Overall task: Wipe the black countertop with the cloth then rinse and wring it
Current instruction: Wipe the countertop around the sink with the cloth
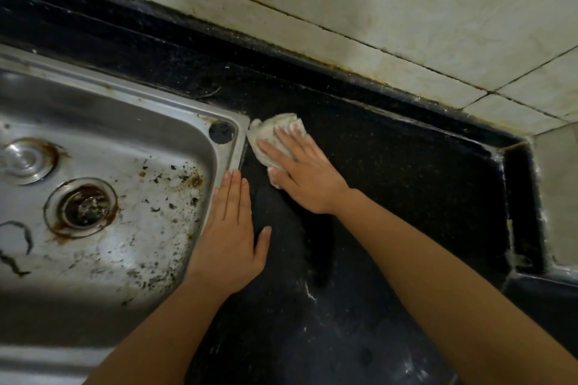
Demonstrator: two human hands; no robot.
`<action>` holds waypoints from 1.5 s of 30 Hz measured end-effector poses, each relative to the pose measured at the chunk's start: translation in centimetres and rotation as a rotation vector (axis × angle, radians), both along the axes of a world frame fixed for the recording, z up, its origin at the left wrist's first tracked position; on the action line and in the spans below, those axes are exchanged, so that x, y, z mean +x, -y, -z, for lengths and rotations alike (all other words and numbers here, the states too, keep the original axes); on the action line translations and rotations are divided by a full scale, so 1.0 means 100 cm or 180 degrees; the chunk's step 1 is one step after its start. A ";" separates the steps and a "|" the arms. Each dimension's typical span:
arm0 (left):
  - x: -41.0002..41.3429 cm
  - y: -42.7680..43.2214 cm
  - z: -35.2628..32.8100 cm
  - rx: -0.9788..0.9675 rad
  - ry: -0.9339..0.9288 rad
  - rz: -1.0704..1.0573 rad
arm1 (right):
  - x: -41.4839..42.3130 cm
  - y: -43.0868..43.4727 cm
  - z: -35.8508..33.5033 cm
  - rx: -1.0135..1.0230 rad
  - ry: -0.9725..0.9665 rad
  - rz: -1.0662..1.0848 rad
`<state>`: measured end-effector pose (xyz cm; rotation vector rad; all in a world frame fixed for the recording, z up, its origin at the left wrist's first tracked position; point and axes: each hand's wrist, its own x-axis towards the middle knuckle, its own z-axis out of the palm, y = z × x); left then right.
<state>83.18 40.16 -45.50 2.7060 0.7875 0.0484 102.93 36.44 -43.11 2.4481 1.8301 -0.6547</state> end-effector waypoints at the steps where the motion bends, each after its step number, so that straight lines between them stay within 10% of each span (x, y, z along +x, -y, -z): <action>1: 0.000 0.000 0.000 0.0003 -0.0005 0.0001 | 0.008 0.013 0.000 0.0006 0.0089 0.0006; 12: -0.001 -0.001 0.000 -0.0033 0.0050 -0.0020 | 0.046 0.048 0.006 -0.0171 0.0351 0.3493; 19: -0.002 -0.002 -0.003 -0.0306 0.0329 -0.0115 | -0.028 -0.017 0.003 -0.0086 -0.0144 0.1337; 32: -0.018 -0.004 -0.021 -0.2384 0.1421 -0.0605 | -0.110 0.045 -0.009 -0.0333 -0.0168 0.0526; 45: -0.089 0.020 0.004 -0.1251 0.0623 -0.0228 | -0.197 0.137 0.002 -0.0019 0.0208 -0.0001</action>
